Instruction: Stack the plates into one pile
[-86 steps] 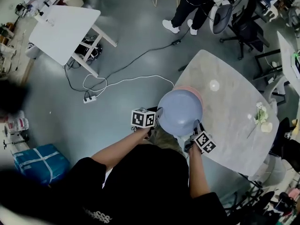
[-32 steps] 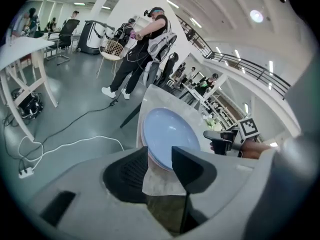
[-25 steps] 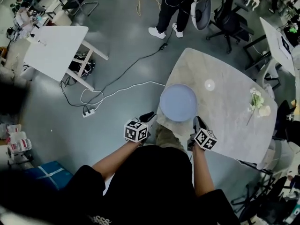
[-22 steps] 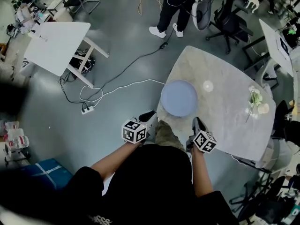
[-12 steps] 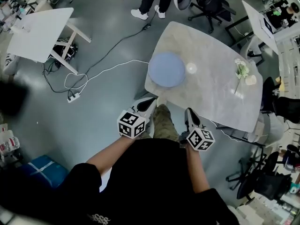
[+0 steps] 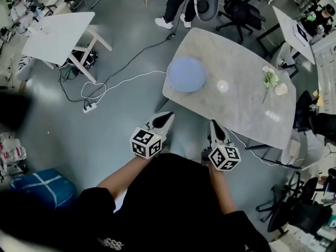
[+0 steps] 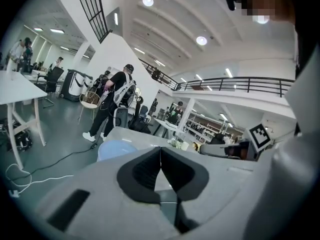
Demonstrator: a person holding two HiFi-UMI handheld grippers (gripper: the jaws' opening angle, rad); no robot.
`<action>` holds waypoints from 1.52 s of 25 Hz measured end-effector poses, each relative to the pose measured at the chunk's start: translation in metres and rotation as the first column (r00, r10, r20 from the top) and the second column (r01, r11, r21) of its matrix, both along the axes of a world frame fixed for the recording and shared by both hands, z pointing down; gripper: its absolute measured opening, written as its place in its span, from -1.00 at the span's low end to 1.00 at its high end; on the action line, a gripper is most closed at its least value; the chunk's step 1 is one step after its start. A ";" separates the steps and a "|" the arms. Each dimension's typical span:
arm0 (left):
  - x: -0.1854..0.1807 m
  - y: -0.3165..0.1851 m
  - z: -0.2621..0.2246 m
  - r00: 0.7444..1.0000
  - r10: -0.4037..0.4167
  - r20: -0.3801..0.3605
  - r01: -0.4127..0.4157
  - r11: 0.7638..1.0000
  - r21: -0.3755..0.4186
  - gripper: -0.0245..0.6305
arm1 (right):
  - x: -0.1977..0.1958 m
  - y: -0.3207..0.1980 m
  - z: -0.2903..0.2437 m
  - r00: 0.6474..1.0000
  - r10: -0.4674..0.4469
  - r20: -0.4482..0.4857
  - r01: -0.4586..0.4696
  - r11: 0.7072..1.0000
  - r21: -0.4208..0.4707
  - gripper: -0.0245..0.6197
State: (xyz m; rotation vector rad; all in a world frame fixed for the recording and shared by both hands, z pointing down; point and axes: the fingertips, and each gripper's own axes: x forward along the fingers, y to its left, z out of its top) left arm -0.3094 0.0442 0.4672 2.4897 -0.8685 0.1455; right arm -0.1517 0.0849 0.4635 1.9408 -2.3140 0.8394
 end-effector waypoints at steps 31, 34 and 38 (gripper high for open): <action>0.292 0.220 -0.042 0.996 -0.002 0.092 -0.012 0.988 0.156 -0.87 | 0.283 0.237 -0.037 0.978 0.145 -0.150 -0.128 0.985 0.115 -0.88; 0.303 0.218 -0.047 0.998 0.003 0.060 -0.011 0.990 0.137 -0.87 | 0.295 0.236 -0.045 0.968 0.157 -0.196 -0.131 0.982 0.138 -0.88; 0.317 0.217 -0.058 0.997 0.009 0.078 -0.024 0.982 0.188 -0.87 | 0.306 0.234 -0.049 0.962 0.144 -0.232 -0.112 0.983 0.145 -0.88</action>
